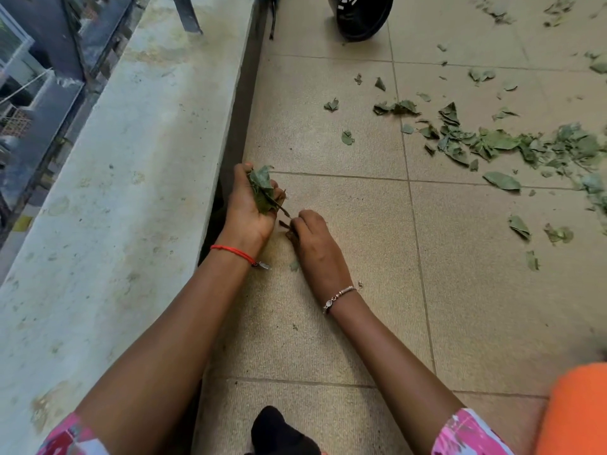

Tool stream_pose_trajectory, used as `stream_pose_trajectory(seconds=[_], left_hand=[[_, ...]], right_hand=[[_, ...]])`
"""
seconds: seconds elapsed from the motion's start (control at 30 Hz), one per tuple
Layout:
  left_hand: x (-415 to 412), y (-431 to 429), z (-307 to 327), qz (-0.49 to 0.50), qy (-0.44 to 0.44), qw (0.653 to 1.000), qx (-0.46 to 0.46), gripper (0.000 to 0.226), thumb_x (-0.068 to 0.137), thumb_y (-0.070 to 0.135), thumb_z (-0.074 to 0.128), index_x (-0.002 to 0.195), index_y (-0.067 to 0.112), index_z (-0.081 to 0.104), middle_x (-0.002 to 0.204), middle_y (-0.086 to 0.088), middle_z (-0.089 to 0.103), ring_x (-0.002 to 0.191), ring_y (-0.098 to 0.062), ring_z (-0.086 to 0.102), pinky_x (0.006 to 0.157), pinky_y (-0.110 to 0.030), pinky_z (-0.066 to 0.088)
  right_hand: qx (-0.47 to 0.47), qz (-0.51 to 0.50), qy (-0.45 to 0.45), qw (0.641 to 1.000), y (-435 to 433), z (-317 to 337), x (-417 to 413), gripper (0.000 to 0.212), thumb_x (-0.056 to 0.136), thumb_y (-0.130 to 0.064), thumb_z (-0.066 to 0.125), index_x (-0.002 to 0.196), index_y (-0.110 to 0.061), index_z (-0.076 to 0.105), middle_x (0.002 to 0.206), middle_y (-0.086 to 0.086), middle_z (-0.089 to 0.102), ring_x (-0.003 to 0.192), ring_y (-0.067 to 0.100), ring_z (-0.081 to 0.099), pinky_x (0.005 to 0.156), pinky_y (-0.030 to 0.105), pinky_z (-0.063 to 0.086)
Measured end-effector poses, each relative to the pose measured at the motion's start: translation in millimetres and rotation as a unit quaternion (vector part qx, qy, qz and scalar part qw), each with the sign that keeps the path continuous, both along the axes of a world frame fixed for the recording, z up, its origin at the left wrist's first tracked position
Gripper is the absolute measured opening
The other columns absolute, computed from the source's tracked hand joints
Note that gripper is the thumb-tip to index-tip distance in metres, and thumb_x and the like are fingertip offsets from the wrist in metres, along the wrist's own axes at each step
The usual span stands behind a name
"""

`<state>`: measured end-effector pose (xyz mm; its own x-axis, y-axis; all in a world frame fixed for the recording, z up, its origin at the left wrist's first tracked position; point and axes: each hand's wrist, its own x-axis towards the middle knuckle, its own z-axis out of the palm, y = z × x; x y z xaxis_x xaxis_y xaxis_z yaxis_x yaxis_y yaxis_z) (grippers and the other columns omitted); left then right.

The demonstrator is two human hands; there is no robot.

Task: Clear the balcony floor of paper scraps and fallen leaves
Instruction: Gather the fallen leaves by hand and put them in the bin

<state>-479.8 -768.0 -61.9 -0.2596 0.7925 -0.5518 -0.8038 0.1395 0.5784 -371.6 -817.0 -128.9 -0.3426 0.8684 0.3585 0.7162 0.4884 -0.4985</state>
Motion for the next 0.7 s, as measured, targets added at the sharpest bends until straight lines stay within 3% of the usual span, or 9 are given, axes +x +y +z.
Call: stream_pose_trajectory(seconds=[0.1, 0.27, 0.33, 0.43, 0.47, 0.5, 0.53, 0.6, 0.7], left_hand=[[3, -1, -2, -0.001, 0.002, 1.0, -0.003, 0.03, 0.096, 0.024, 0.039, 0.067, 0.016, 0.04, 0.037, 0.005, 0.04, 0.03, -0.006, 0.038, 0.037, -0.013, 0.036], [4, -6, -10, -0.002, -0.013, 1.0, -0.022, 0.024, 0.094, 0.023, 0.045, 0.072, 0.015, 0.042, 0.04, 0.004, 0.043, 0.032, -0.006, 0.041, 0.036, -0.016, 0.037], [7, -7, -12, -0.002, -0.025, 0.999, -0.033, 0.023, 0.094, 0.023, 0.047, 0.073, 0.014, 0.042, 0.041, 0.003, 0.042, 0.032, -0.007, 0.04, 0.036, -0.016, 0.037], [11, -9, -15, -0.006, -0.038, 0.999, -0.037, 0.022, 0.093, 0.021, 0.047, 0.073, 0.014, 0.041, 0.043, 0.002, 0.04, 0.033, -0.008, 0.039, 0.036, -0.016, 0.035], [13, -10, -17, -0.011, -0.045, 0.998, -0.04, 0.021, 0.093, 0.021, 0.047, 0.074, 0.013, 0.041, 0.045, 0.002, 0.039, 0.033, -0.008, 0.04, 0.036, -0.016, 0.036], [15, -10, -19, -0.016, -0.052, 0.998, -0.044, 0.02, 0.093, 0.021, 0.047, 0.075, 0.013, 0.042, 0.046, 0.001, 0.04, 0.034, -0.009, 0.04, 0.037, -0.016, 0.036], [19, -11, -20, -0.021, -0.059, 0.997, -0.044, 0.02, 0.093, 0.022, 0.047, 0.076, 0.013, 0.041, 0.047, 0.001, 0.04, 0.034, -0.009, 0.04, 0.037, -0.016, 0.036], [24, -13, -22, -0.036, -0.067, 0.996, -0.04, 0.02, 0.094, 0.024, 0.046, 0.078, 0.013, 0.041, 0.048, 0.0, 0.041, 0.037, -0.01, 0.041, 0.038, -0.018, 0.038], [29, -18, -17, -0.078, -0.082, 0.993, -0.029, 0.026, 0.096, 0.026, 0.042, 0.079, 0.01, 0.053, 0.061, -0.005, 0.056, 0.051, -0.013, 0.056, 0.052, -0.022, 0.049]], right_hand=[[-0.006, -0.055, 0.015, 0.998, 2, 1, 0, 0.023, 0.077, 0.017, 0.056, 0.09, -0.002, 0.055, 0.095, 0.013, 0.055, 0.089, 0.016, 0.043, 0.077, 0.025, 0.035], [-0.133, -0.182, 0.274, 0.935, 15, 30, 19, 0.01, 0.085, 0.009, 0.053, 0.089, 0.002, 0.061, 0.088, 0.005, 0.054, 0.074, 0.007, 0.049, 0.068, 0.001, 0.036], [-0.261, -0.234, 0.415, 0.84, 21, 40, 27, 0.009, 0.088, 0.003, 0.056, 0.094, 0.0, 0.062, 0.086, 0.003, 0.059, 0.07, -0.003, 0.054, 0.066, 0.002, 0.042], [-0.406, -0.214, 0.686, 0.564, 31, 52, 41, 0.009, 0.09, 0.004, 0.051, 0.092, 0.002, 0.059, 0.087, 0.009, 0.061, 0.078, 0.009, 0.06, 0.068, 0.015, 0.054], [-0.416, -0.2, 0.73, 0.503, 33, 56, 45, 0.009, 0.09, 0.005, 0.049, 0.092, 0.004, 0.057, 0.09, 0.013, 0.06, 0.08, 0.013, 0.061, 0.069, 0.017, 0.056], [-0.42, -0.189, 0.747, 0.48, 32, 61, 46, 0.009, 0.09, 0.005, 0.048, 0.093, 0.005, 0.056, 0.091, 0.015, 0.06, 0.082, 0.015, 0.061, 0.07, 0.017, 0.055], [-0.419, -0.175, 0.748, 0.484, 31, 66, 45, 0.009, 0.09, 0.005, 0.049, 0.092, 0.005, 0.057, 0.091, 0.015, 0.061, 0.082, 0.015, 0.061, 0.071, 0.017, 0.055], [-0.407, -0.151, 0.711, 0.553, 25, 76, 32, 0.009, 0.089, 0.003, 0.052, 0.091, -0.001, 0.06, 0.091, 0.011, 0.063, 0.084, 0.014, 0.061, 0.071, 0.016, 0.054], [-0.308, -0.155, 0.52, 0.782, 16, 84, 3, 0.012, 0.088, -0.003, 0.058, 0.089, -0.014, 0.062, 0.09, 0.001, 0.063, 0.083, 0.009, 0.06, 0.076, 0.017, 0.051]])
